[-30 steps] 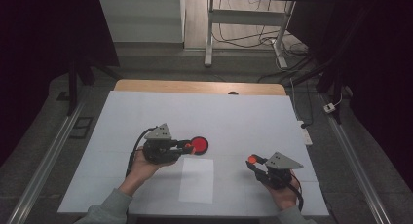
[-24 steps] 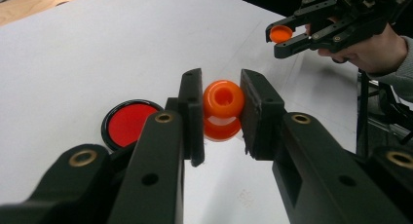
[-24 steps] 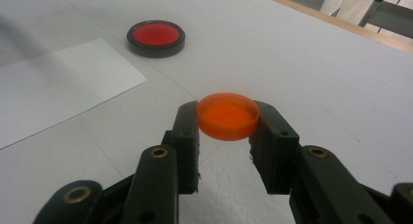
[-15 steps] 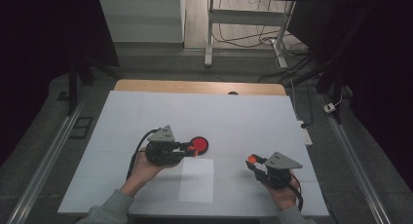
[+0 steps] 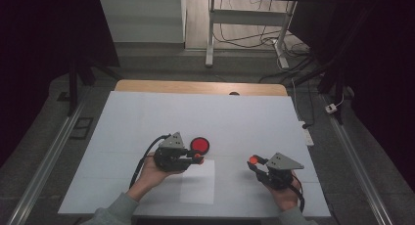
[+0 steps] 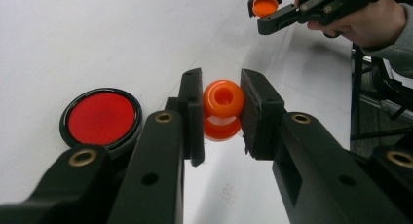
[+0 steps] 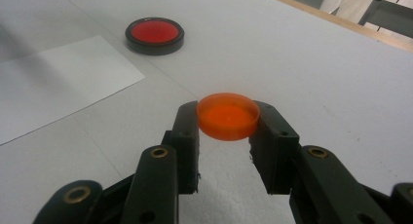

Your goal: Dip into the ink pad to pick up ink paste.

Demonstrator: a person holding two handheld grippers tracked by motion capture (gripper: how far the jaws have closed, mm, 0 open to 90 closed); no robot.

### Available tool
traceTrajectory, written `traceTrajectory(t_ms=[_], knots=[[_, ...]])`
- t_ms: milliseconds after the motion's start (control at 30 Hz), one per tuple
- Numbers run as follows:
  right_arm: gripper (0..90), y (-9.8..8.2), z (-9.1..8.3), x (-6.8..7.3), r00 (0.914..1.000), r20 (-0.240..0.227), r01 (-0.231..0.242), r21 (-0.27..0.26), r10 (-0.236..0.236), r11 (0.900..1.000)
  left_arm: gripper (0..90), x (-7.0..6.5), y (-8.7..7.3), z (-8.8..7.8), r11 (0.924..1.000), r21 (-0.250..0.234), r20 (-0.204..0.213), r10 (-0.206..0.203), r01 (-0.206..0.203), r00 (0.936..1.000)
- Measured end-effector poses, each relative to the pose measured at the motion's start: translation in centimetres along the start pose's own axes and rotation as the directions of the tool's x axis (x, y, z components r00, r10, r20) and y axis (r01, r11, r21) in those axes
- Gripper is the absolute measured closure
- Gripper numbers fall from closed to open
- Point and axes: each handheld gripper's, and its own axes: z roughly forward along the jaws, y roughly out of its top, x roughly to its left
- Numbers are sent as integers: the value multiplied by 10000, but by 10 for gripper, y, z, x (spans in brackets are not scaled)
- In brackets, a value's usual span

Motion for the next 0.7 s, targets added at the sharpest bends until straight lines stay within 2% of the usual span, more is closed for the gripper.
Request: traceTrajectory(t_ms=[433, 700], knots=[[641, -1, 1, 0, 10000, -27, -16, 49, 17, 10000, 716, -1, -6, 13, 9991, 417, -14, 32, -32, 10000], [641, -1, 1, 0, 10000, -25, -2, 68, 2, 10000, 716, -7, -13, 19, 9976, 692, 79, 66, -71, 9999]])
